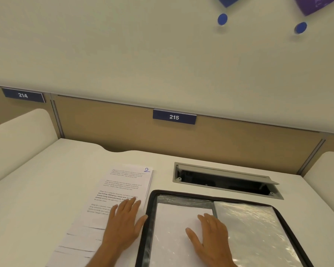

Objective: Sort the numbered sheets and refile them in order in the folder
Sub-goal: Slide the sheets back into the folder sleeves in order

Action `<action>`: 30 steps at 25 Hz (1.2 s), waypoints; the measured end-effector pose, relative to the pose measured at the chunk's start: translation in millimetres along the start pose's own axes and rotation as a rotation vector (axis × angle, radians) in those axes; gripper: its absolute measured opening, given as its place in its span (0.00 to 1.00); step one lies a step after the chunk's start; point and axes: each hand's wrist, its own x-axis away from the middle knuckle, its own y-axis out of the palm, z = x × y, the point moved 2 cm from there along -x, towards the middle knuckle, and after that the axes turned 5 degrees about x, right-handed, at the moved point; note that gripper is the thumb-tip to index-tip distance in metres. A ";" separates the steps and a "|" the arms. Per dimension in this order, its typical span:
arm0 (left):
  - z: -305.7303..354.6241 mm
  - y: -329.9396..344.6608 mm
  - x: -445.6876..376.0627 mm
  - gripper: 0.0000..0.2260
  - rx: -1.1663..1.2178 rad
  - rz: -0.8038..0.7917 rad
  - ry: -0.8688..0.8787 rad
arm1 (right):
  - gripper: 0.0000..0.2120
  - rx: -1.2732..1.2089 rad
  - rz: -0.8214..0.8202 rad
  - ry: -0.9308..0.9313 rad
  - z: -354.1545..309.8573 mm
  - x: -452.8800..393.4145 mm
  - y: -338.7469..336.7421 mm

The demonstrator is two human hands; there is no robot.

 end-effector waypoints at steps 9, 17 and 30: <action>-68.3 24.0 -19.6 0.34 -0.036 -0.141 -0.065 | 0.49 -0.360 -0.123 -0.196 -113.6 -103.3 -12.9; -75.5 41.9 -21.6 0.35 -0.027 -0.031 -0.074 | 0.41 -0.194 -0.200 -0.300 -164.2 -177.3 -1.1; -77.1 46.7 -24.3 0.35 -0.074 0.039 -0.043 | 0.48 0.041 -0.312 -0.314 -181.4 -206.8 18.3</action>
